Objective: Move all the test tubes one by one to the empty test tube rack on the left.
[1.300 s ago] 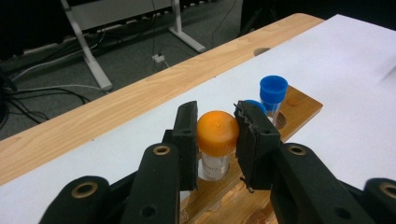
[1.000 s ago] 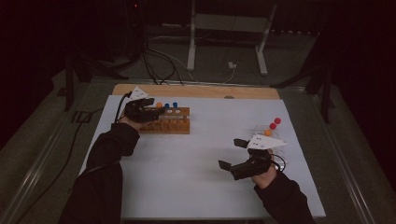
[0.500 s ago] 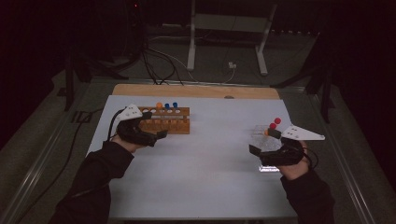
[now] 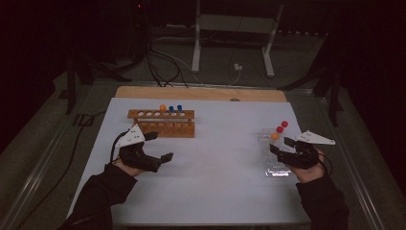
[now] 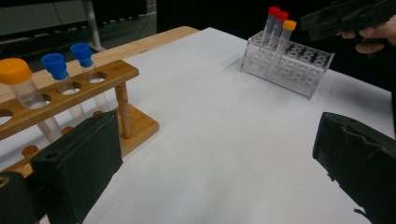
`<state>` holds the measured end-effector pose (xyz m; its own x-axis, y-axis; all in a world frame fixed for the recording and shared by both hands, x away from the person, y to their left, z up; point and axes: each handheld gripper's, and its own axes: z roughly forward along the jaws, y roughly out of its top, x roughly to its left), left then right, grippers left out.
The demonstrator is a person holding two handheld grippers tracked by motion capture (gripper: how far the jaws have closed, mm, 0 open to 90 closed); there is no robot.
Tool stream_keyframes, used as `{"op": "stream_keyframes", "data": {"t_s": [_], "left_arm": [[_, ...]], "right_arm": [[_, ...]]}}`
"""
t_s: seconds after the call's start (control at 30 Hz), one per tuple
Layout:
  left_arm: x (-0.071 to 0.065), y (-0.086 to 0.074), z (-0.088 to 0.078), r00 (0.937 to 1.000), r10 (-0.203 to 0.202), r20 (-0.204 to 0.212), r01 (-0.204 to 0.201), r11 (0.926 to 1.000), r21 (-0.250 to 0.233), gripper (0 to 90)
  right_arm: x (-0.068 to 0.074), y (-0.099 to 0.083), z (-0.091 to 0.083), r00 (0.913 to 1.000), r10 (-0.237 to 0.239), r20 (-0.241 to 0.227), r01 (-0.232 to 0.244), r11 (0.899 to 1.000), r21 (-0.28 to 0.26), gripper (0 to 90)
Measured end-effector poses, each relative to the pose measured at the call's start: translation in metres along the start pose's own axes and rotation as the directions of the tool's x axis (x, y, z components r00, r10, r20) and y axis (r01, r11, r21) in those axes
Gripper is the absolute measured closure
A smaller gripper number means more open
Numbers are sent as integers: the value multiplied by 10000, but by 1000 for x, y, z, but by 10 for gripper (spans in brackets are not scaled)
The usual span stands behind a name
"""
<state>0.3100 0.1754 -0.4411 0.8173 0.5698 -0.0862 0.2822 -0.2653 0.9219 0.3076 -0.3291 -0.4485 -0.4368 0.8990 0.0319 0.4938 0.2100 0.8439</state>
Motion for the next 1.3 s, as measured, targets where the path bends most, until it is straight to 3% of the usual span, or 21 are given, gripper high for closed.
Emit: {"op": "stream_keyframes", "data": {"t_s": [0.03, 0.3, 0.63, 0.77, 1.03, 1.3], "left_arm": [[-1, 0, 0, 10000, 31, -62, -31, 10000, -10, 22], [-4, -3, 1, 10000, 73, -17, -73, 10000, 52, 22], [-2, -4, 2, 10000, 33, 17, -33, 10000, 85, 22], [-2, -4, 2, 10000, 28, 12, -28, 10000, 81, 22], [-2, -3, 1, 9999, -21, 126, 20, 9999, 111, 22], [-2, -1, 1, 9996, -61, 272, 57, 9999, 136, 22]], "right_arm": [[-1, -1, 3, 10000, -4, 80, 4, 10000, 75, 406], [-7, -4, 20, 9983, 470, 352, -492, 9969, 619, 618], [-3, -1, 31, 9994, 219, 266, -243, 9952, 950, 728], [0, -1, 31, 9991, 32, 433, -71, 9958, 917, 744], [5, 9, 18, 9974, -379, 615, 346, 9980, 536, 747], [10, 26, -11, 9957, -529, 754, 564, 9974, -450, 747]]}}
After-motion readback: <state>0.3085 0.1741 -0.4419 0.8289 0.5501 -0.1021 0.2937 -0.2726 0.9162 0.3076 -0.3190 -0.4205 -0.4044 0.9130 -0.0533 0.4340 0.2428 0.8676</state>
